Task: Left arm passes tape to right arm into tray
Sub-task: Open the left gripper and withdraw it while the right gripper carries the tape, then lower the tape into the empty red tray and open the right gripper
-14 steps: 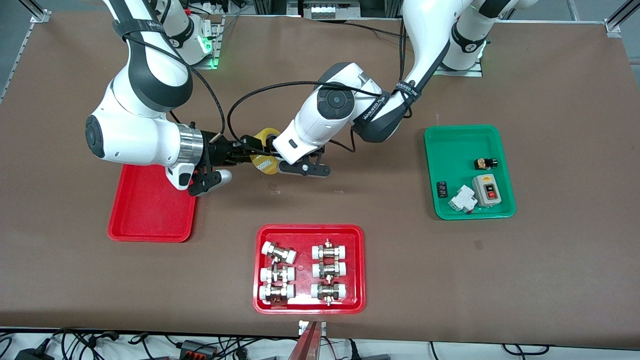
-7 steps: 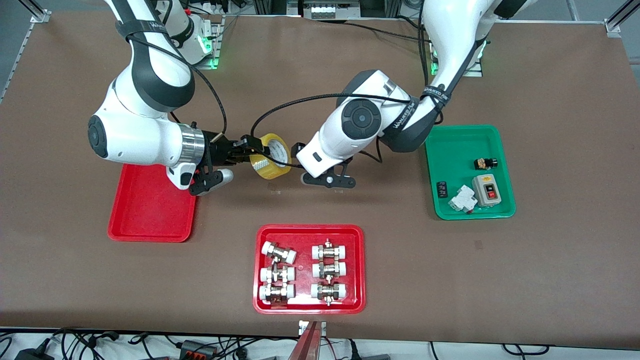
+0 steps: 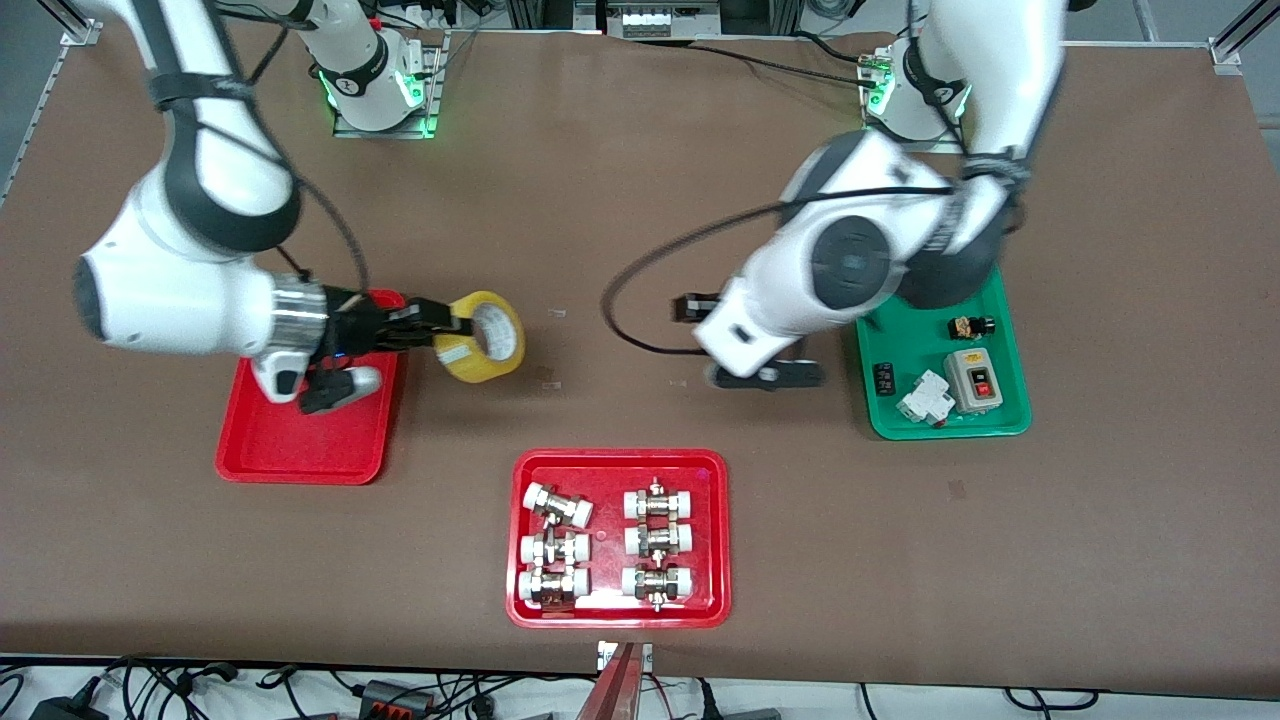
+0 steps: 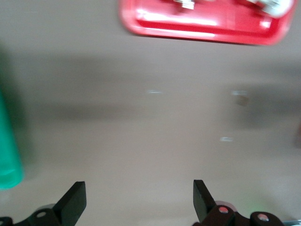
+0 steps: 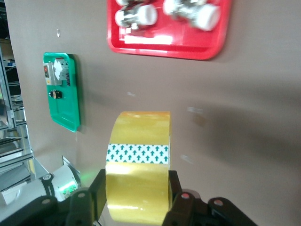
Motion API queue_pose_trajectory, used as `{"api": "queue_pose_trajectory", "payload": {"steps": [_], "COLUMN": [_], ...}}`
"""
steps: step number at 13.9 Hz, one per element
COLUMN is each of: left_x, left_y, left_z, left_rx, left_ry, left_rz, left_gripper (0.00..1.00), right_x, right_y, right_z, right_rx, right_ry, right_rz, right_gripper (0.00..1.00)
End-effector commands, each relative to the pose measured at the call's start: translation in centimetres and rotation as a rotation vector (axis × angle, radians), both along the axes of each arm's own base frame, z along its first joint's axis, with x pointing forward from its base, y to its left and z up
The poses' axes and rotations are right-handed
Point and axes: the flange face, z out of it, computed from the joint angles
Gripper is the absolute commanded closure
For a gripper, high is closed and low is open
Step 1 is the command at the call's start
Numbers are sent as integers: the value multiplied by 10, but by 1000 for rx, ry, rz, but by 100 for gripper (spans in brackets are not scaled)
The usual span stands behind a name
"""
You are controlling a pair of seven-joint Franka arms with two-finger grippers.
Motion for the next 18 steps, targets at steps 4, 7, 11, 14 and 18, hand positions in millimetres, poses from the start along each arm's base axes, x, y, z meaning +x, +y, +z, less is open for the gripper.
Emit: {"api": "queue_pose_trajectory", "payload": {"steps": [4, 7, 11, 14, 18], "left_x": [-1, -13, -17, -37, -102], "left_y": [161, 215, 257, 246, 254], "left_z": [77, 104, 106, 107, 79], "left_rx": [165, 201, 166, 194, 192], "left_ry": [60, 104, 124, 69, -86], "left_rz": [123, 189, 94, 81, -5], "left_gripper": [0, 0, 0, 0, 0], "right_x": [-1, -9, -18, -15, 4], "right_y": [-168, -221, -248, -256, -226], "right_z": [-87, -150, -187, -193, -165], "right_rx": [103, 176, 176, 86, -160], "right_ry": [-34, -73, -95, -139, -203], "right_rz": [135, 180, 243, 335, 573], "right_gripper": [100, 100, 100, 1, 0]}}
